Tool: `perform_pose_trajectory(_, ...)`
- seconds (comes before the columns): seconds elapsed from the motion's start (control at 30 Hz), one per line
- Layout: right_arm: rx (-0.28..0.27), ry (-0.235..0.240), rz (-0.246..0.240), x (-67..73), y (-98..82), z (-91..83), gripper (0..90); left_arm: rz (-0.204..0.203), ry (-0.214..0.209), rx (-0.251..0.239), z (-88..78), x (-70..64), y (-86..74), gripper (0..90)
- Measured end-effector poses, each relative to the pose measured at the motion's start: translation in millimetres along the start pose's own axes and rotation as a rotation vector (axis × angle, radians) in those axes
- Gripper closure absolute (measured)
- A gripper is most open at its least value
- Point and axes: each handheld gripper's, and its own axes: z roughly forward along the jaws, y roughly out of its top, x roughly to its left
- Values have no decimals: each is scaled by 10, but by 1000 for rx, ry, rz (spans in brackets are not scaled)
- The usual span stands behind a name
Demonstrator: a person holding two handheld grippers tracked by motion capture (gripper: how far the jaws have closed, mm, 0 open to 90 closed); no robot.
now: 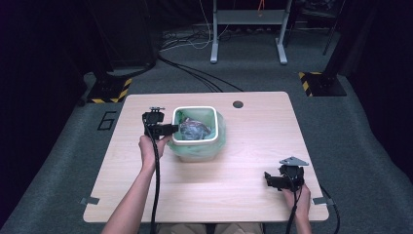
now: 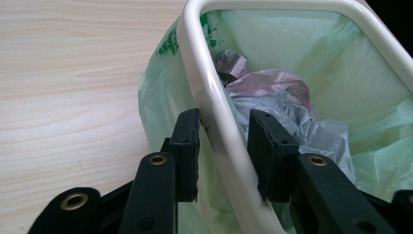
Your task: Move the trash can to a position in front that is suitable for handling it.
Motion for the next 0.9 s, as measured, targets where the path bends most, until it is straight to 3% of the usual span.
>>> perform_pose_trajectory(0.6,-3,5,1,-8,-1,-3,89,18,-26,1,144,-351,12,641)
perform_pose_trajectory(0.9,-7,2,6,-8,-4,-7,104,55,-38,7,193,-490,21,625)
